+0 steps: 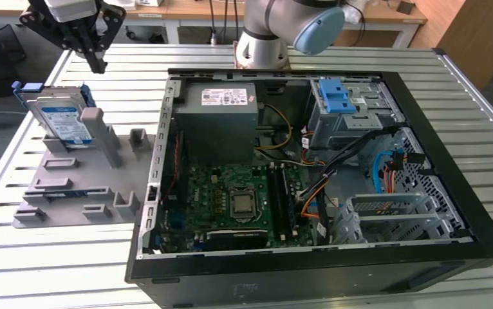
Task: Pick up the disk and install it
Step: 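Reach for the disk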
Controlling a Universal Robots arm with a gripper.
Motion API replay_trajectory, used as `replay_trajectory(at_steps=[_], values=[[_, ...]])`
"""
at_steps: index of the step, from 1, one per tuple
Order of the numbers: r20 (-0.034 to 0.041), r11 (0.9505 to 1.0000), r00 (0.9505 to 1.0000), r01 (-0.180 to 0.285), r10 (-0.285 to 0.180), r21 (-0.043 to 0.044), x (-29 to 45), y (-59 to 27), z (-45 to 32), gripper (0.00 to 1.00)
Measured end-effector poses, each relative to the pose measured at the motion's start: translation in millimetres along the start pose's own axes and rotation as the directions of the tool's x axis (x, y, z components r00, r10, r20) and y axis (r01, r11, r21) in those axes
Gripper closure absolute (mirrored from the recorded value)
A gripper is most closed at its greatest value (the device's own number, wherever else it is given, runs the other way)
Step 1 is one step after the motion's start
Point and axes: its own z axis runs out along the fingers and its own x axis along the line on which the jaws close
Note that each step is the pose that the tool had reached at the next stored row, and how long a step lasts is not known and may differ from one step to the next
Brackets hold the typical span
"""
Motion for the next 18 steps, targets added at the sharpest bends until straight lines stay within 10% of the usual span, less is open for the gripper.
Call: replay_trajectory(at_steps=[18], values=[[-0.0001,1.0000,1.0000,0.000,0.000,0.0000,12.2,5.5,0.4,0.89]])
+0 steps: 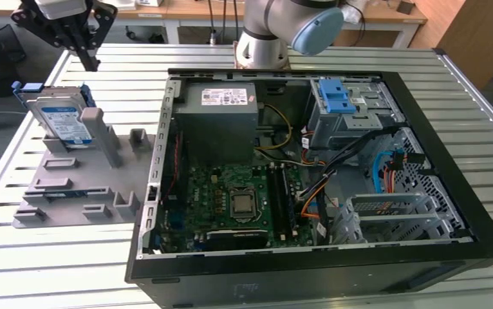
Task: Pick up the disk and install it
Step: 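Reach for the disk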
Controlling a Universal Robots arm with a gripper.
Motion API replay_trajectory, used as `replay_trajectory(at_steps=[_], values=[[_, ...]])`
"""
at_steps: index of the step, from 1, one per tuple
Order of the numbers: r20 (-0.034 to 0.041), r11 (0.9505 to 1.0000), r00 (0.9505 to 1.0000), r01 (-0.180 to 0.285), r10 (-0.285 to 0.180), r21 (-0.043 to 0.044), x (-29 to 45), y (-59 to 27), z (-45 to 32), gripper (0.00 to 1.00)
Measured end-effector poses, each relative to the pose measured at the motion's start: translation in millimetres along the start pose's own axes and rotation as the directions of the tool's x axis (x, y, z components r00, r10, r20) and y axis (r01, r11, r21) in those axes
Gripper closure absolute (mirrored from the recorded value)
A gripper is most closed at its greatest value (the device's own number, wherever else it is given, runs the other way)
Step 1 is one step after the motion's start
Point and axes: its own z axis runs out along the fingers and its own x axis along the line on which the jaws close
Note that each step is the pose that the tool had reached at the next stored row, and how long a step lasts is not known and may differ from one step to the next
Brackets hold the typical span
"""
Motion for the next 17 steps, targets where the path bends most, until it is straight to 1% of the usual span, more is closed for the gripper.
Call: replay_trajectory(at_steps=[17], values=[[0.0000,1.0000,1.0000,0.000,0.000,-0.0001,18.1,0.9,-0.1,0.89]])
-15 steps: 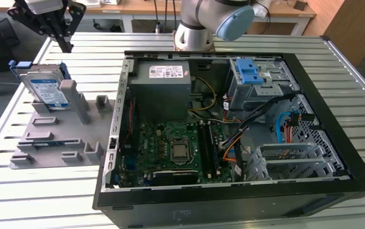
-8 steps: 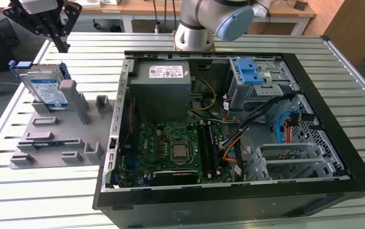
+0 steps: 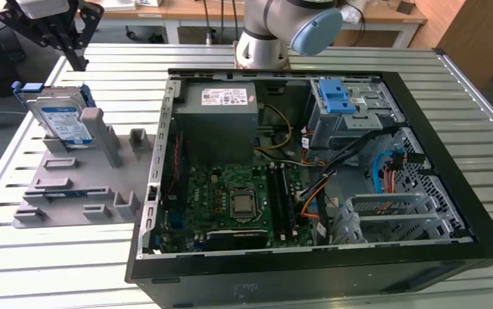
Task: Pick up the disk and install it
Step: 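Reach for the disk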
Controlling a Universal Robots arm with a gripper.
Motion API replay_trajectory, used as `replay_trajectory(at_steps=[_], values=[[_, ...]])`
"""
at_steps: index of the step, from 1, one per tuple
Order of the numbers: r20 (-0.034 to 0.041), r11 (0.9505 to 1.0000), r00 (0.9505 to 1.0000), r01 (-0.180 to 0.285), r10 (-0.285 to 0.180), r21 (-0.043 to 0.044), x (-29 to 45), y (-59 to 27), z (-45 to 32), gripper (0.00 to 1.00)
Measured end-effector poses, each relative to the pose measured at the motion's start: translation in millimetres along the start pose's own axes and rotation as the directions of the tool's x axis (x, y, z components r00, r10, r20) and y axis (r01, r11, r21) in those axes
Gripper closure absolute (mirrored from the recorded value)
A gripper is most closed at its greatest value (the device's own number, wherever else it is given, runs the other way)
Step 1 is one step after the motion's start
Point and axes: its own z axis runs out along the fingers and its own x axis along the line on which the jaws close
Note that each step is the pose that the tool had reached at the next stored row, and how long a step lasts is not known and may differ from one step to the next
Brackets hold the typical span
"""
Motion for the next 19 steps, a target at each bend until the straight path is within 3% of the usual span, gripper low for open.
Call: replay_trajectory(at_steps=[19], values=[[-0.0058,1.0000,1.0000,0.000,0.000,0.0002,16.7,2.5,2.3,0.89]])
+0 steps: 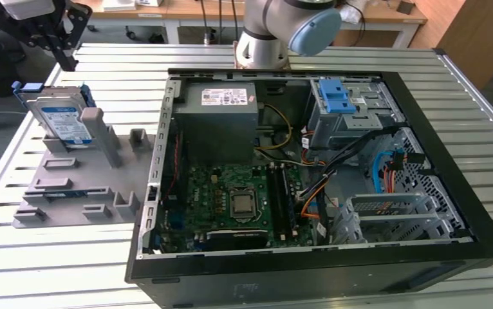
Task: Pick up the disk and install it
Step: 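Reach for the disk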
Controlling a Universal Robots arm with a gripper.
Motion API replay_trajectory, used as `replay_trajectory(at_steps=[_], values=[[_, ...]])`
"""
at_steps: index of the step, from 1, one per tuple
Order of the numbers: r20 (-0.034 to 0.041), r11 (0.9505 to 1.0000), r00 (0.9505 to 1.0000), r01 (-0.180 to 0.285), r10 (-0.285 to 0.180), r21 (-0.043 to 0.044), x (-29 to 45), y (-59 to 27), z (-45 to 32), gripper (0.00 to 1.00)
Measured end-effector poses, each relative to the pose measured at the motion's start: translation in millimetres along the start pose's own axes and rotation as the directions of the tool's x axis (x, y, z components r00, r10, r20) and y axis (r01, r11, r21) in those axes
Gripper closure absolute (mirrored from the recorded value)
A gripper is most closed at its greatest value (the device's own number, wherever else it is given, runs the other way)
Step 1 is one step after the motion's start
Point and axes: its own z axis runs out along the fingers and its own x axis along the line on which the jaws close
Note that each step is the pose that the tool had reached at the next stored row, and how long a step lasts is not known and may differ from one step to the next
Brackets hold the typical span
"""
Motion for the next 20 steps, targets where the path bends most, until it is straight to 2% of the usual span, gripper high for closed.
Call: replay_trajectory(at_steps=[20], values=[[-0.0005,1.0000,1.0000,0.000,0.000,0.0000,19.9,2.9,1.2,0.89]])
